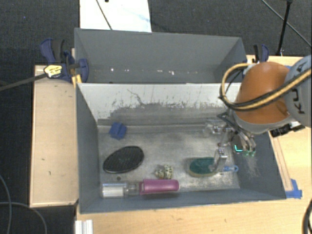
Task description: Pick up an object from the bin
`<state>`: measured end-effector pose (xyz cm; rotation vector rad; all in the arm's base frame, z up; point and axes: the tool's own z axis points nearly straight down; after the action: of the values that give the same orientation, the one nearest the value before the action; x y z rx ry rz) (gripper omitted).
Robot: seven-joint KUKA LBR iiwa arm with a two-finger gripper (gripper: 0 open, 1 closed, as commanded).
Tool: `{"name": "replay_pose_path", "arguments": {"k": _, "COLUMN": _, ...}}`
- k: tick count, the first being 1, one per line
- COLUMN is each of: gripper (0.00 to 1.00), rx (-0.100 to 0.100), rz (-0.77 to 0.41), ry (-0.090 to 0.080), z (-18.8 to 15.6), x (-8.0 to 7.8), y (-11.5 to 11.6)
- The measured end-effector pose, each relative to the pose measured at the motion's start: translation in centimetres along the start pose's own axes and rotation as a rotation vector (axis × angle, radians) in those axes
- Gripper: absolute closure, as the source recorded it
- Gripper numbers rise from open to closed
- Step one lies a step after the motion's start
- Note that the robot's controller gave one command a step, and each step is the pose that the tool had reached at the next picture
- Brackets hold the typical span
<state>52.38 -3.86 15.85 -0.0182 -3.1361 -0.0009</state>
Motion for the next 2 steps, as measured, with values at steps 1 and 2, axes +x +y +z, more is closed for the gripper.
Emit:
{"name": "replay_pose_path", "arguments": {"k": 1, "gripper": 0.0, "rx": 0.0, "rz": -0.103, "ry": 0.002, "z": 8.3, "x": 3.22, "y": -1.11}}
{"name": "replay_pose_path", "arguments": {"k": 2, "gripper": 1.0, "rx": 0.001, "rz": -0.107, "ry": -0.007, "z": 7.88, "x": 2.9, "y": -1.06}}
